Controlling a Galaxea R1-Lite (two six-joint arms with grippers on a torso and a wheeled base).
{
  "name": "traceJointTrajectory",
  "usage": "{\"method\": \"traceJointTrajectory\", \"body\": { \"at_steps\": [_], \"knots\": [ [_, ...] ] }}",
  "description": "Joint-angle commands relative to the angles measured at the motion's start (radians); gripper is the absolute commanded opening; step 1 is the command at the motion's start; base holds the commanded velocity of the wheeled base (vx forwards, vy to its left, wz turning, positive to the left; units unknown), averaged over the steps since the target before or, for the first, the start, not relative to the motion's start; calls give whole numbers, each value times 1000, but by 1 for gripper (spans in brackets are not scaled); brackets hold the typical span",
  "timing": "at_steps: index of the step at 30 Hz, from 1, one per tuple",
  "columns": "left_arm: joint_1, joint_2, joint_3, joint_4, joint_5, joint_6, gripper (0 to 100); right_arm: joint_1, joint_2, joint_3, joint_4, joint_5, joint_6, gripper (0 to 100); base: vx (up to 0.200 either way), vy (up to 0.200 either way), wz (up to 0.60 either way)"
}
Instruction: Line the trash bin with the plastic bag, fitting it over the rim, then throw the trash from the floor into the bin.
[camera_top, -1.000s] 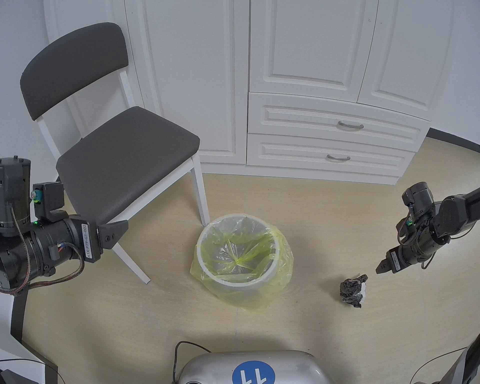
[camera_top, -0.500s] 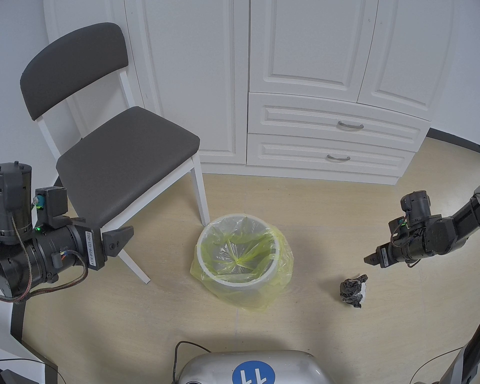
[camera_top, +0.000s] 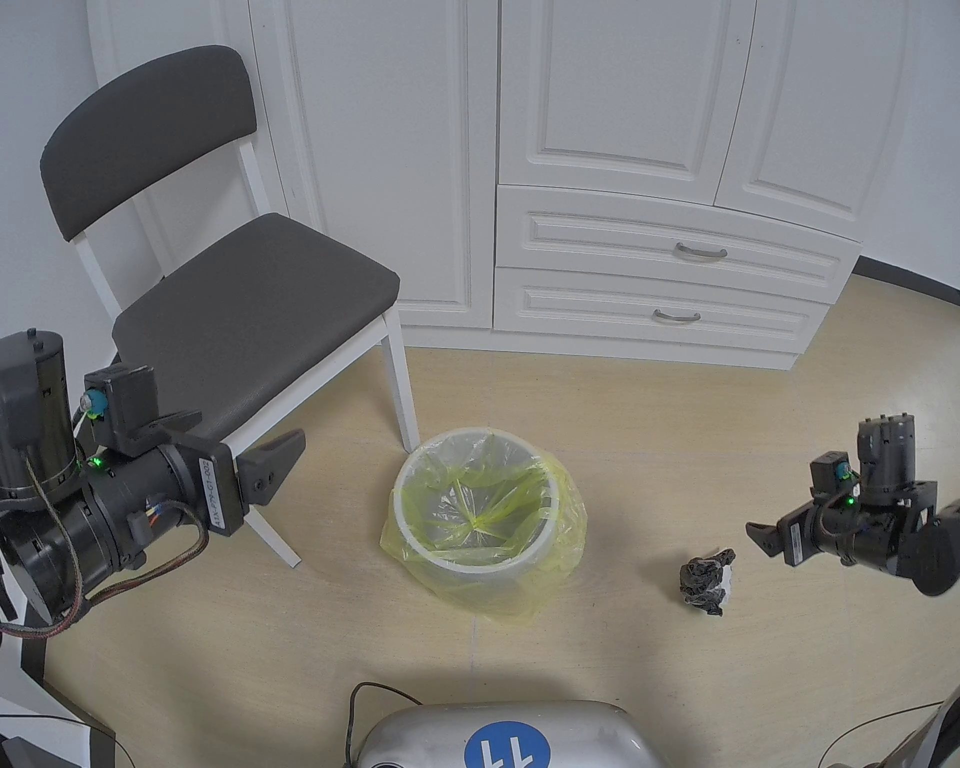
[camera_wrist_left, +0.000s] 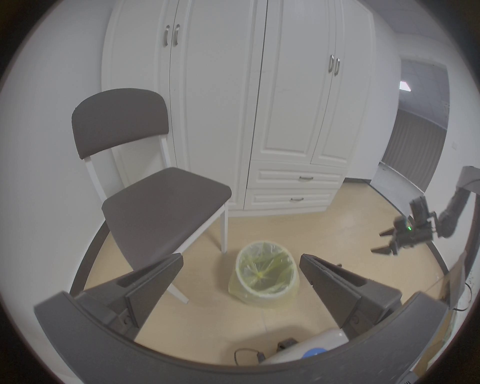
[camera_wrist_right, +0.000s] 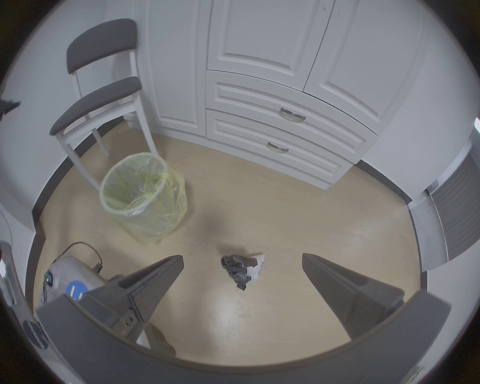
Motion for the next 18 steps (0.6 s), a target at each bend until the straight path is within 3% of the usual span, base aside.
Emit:
{"method": "traceJointTrajectory", "body": {
  "at_steps": [1,3,4,5,6,8,14,18],
  "knots": [
    [9,59,48,-95,4,13,100,60,-161,133,-36,-51,2,100,0,0,0],
    [7,62,54,-109,2,14,100,31,-157,130,-41,-50,40,100,0,0,0],
    [7,70,65,-111,1,19,100,-9,-144,124,-48,-44,118,100,0,0,0],
    [7,70,65,-111,1,19,100,-9,-144,124,-48,-44,118,100,0,0,0],
    [7,84,70,-111,-2,21,100,-26,-143,126,-71,-39,203,100,0,0,0],
    [3,97,71,-111,-2,22,100,-38,-141,133,-102,-33,272,100,0,0,0],
    [0,137,76,-123,-1,50,100,-108,-155,144,-119,-34,296,100,0,0,0],
    [-13,145,99,-169,-2,53,100,-99,-199,158,-125,-45,286,100,0,0,0]
  ]
}}
